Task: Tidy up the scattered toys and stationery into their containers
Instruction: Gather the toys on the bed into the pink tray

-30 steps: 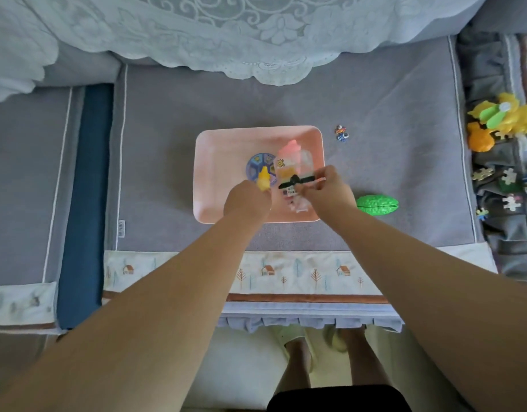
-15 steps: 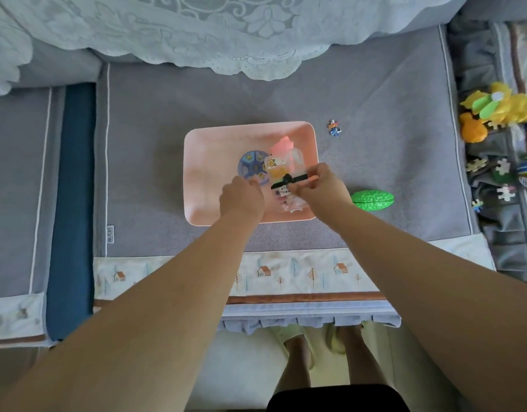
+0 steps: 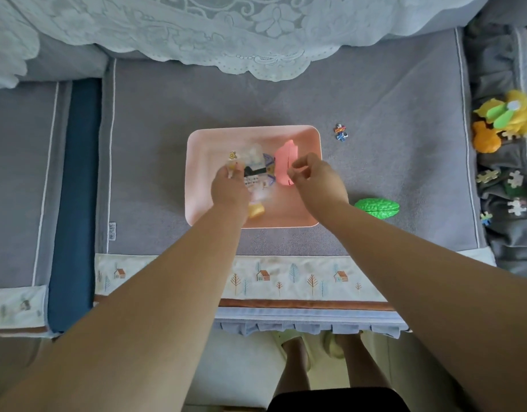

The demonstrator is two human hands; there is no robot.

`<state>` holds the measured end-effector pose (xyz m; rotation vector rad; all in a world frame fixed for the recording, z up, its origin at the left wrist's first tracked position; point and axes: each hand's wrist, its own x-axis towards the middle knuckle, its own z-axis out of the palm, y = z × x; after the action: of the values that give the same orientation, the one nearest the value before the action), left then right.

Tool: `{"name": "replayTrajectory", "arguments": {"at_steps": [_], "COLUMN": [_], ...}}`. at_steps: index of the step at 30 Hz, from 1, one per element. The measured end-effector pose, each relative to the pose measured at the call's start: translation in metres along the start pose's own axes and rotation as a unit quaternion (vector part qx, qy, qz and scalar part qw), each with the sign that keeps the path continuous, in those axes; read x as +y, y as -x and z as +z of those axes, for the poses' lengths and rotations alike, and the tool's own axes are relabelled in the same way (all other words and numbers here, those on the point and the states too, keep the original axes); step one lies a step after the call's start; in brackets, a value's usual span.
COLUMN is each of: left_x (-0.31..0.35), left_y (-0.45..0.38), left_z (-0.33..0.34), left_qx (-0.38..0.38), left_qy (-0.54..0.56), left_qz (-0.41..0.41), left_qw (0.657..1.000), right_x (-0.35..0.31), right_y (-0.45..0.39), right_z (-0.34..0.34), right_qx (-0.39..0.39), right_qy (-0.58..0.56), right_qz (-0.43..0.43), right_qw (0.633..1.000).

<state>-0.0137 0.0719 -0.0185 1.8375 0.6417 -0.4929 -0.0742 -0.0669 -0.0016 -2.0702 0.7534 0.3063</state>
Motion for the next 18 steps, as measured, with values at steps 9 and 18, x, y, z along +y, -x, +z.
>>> {"name": "replayTrajectory", "arguments": {"at_steps": [9, 18], "left_x": [0.004, 0.002], "left_y": [-0.055, -0.047], "left_z": [-0.025, -0.031], "left_qx": [0.046, 0.024], "left_qy": [-0.128, -0.426], "left_qz": [0.013, 0.115], "left_qw": [0.991, 0.897], "right_x": [-0.044, -0.059], "right_y": [-0.016, -0.034], "right_z": [0.053, 0.098], "right_qx": [-0.174, -0.200], "right_qy": [0.071, 0.046], "right_qz": [-0.040, -0.017], "right_qw": [0.981, 0.979]}}
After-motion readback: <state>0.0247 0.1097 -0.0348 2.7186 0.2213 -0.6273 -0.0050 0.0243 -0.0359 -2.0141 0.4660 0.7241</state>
